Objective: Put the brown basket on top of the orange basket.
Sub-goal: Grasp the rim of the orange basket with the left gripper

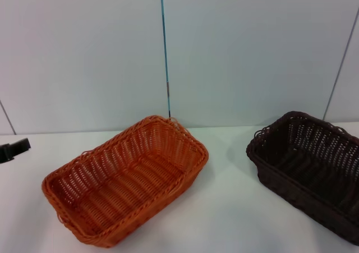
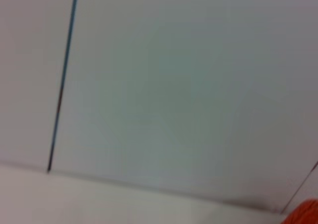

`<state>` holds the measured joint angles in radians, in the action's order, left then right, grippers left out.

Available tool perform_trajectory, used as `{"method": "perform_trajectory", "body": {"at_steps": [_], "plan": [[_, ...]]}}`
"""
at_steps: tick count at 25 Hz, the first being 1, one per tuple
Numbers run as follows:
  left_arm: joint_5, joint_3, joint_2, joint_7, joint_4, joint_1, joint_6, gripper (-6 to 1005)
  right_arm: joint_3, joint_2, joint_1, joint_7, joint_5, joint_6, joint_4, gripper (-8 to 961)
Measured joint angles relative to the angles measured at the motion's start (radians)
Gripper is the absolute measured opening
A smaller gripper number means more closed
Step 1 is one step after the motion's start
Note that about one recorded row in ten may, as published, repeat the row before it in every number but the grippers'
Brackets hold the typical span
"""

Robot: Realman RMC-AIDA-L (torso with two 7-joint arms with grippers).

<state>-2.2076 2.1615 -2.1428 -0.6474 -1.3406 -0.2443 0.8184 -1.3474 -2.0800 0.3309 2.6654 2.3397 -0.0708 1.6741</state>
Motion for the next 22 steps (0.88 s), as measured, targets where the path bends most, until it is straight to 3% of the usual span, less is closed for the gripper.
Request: {"method": "perform_trajectory", "body": {"at_steps": [3, 10, 16, 17, 18, 22], "plan": [[-0.165, 0.081, 0.029, 0.143, 0.027, -0.100, 0.153, 649, -0.019, 0.000, -0.016, 0.008, 0.000, 0.033, -0.003, 917], [-0.277, 0.122, 0.114, 0.292, 0.097, -0.208, 0.308, 655, -0.057, -0.002, -0.054, 0.009, 0.000, 0.105, -0.018, 916], [-0.307, 0.146, 0.204, 0.361, 0.269, -0.297, 0.397, 657, -0.097, -0.002, -0.078, 0.013, -0.002, 0.157, -0.023, 916], [-0.307, 0.146, 0.204, 0.361, 0.269, -0.297, 0.397, 656, -0.104, -0.002, -0.085, 0.015, -0.002, 0.167, -0.028, 916], [-0.308, 0.169, 0.222, 0.369, 0.325, -0.326, 0.420, 656, -0.109, -0.001, -0.091, 0.016, -0.002, 0.173, -0.032, 916], [-0.312, 0.170, 0.225, 0.370, 0.346, -0.348, 0.443, 655, -0.117, 0.000, -0.113, 0.019, -0.002, 0.180, -0.054, 916]]}}
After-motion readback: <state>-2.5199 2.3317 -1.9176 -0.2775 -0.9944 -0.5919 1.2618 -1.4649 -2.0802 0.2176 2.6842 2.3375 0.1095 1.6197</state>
